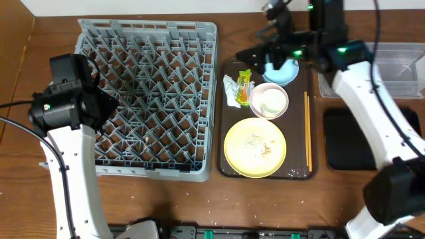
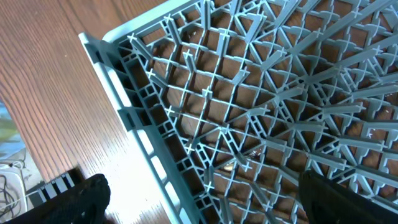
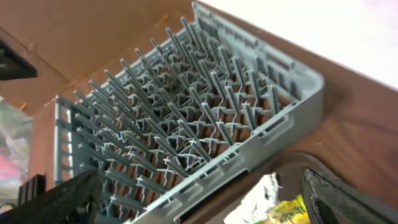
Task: Sort waste into correct bins and load items into the dishwasher
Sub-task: 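Move the right gripper to the yellow Apollo wrapper on the tray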
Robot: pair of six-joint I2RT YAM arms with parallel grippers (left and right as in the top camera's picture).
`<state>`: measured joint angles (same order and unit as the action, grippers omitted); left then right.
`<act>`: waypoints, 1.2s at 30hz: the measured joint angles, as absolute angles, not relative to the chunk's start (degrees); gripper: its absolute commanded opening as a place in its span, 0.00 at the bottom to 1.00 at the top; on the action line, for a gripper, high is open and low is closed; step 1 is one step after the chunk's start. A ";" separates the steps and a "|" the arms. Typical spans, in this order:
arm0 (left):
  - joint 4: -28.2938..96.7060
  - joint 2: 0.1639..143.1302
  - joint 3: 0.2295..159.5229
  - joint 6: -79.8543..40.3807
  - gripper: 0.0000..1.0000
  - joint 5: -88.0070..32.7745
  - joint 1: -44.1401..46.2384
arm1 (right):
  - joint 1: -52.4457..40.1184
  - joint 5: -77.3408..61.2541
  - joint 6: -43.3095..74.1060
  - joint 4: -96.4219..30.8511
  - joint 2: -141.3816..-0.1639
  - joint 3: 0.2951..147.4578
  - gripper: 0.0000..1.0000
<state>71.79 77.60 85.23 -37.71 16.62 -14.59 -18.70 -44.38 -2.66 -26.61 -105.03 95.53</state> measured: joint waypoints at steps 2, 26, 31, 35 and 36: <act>71.79 77.60 85.23 -37.71 0.98 16.62 -14.59 | -21.61 -40.16 -1.76 -26.22 -106.76 95.64 0.99; 71.79 77.60 85.23 -37.71 0.98 16.62 -14.59 | -37.17 12.36 9.80 -30.22 -118.45 95.64 0.71; 71.81 77.60 85.23 -37.71 0.98 16.62 -14.59 | -35.81 11.68 14.09 -31.83 -118.72 95.64 0.68; 71.79 77.60 85.23 -37.71 0.98 16.62 -14.59 | -35.35 10.24 16.16 -31.99 -120.16 95.66 0.65; 71.81 77.60 85.23 -37.71 0.98 16.62 -14.59 | -35.42 9.50 16.36 -32.05 -120.68 95.66 0.65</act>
<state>71.81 77.60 85.23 -37.71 16.62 -14.59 -35.42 9.50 16.36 -32.05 -120.68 95.66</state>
